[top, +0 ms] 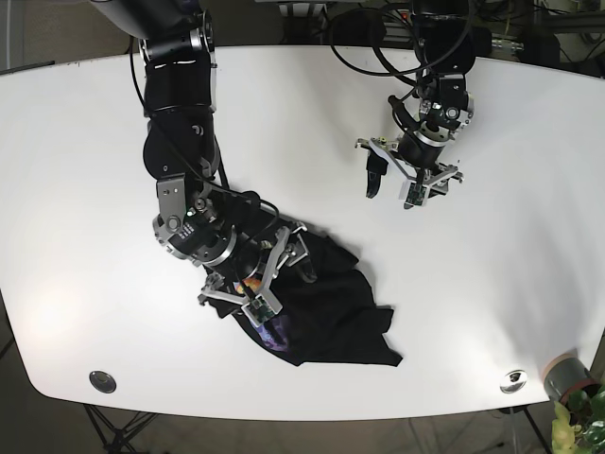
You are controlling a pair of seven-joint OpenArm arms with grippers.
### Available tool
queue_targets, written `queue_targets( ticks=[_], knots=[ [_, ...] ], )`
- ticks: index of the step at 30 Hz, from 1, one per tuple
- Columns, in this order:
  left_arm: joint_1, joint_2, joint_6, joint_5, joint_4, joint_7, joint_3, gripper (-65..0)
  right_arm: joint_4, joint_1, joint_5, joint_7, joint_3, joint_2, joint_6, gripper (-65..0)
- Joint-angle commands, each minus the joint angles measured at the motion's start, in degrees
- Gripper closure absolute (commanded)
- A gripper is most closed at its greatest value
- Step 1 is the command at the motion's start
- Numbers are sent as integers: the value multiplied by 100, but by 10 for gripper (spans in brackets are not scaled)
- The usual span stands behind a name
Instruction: Fold the T-shirt properly
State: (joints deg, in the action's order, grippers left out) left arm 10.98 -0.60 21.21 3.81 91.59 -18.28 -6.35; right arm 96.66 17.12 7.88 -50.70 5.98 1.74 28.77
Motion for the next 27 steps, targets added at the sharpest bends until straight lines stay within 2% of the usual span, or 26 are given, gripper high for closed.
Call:
queue_targets(
  ticks=[1,4,7,11,16,21,27],
  knots=[
    [-57,21,-7,-69,41,154,-2,-374,-607,94,298,450,84,33,28,-523],
    [-21,29,-7,-69,41,154,-11,-374,-1161,50,78,872,506,-2,-16,-523],
    [-21,29,-7,-69,-3,154,-20,-374,-1785,59,-362,1461,848,-55,-25,-523],
    [-13,29,-7,-69,-12,154,-20,-374,-2427,68,-687,1953,892,-46,-34,-523],
    [-13,38,-7,-69,-29,154,-20,-374,-2928,173,-722,2410,884,-73,-42,-523],
    [-13,38,-7,-69,-38,154,-20,-374,-3473,367,-722,2753,884,-90,-341,-523],
    [-13,38,-7,-69,-38,154,-20,-374,-3939,481,-731,3325,910,-90,-614,-523]
  ],
)
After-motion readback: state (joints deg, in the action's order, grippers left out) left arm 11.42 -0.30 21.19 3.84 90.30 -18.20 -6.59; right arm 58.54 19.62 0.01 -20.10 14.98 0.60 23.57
